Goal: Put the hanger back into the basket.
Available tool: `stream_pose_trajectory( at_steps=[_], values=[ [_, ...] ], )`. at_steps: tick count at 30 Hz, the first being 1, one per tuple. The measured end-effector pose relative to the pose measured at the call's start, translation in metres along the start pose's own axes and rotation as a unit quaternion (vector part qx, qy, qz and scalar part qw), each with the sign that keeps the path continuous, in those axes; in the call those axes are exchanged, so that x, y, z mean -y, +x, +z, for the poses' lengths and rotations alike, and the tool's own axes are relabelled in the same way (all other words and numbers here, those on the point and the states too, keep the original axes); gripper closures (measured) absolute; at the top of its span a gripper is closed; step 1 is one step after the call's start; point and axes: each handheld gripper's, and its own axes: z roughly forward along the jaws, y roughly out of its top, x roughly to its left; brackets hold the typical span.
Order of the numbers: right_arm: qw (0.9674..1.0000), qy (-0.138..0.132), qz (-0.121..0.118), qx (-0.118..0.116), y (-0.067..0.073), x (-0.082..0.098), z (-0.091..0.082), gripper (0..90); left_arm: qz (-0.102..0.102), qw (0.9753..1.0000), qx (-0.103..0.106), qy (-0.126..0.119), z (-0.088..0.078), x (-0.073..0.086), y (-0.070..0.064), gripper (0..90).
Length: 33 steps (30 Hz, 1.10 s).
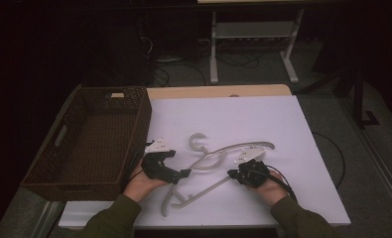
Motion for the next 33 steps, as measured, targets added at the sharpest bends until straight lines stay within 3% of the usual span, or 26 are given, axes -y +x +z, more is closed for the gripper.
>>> stream_pose_trajectory(
  at_steps=[8,11,16,33],
  values=[
    [1.0,0.0,0.0,0.001,0.0,0.0,0.0,89.8,0.006,0.9994,-0.008,0.033,0.015,0.001,-0.002,12.1],
    [1.0,0.0,0.001,0.0,0.0,0.0,0.0,89.8,0.019,0.9983,-0.018,0.053,0.022,-0.002,-0.003,16.2],
    [1.0,-0.001,0.001,-0.003,-0.001,0.0,0.0,89.8,0.034,0.997,-0.028,0.064,0.029,-0.003,-0.003,30.6],
    [1.0,-0.003,0.005,-0.005,-0.001,0.001,0.001,89.8,0.073,0.9922,-0.03,0.096,0.043,-0.007,-0.015,66.6]
  ],
)
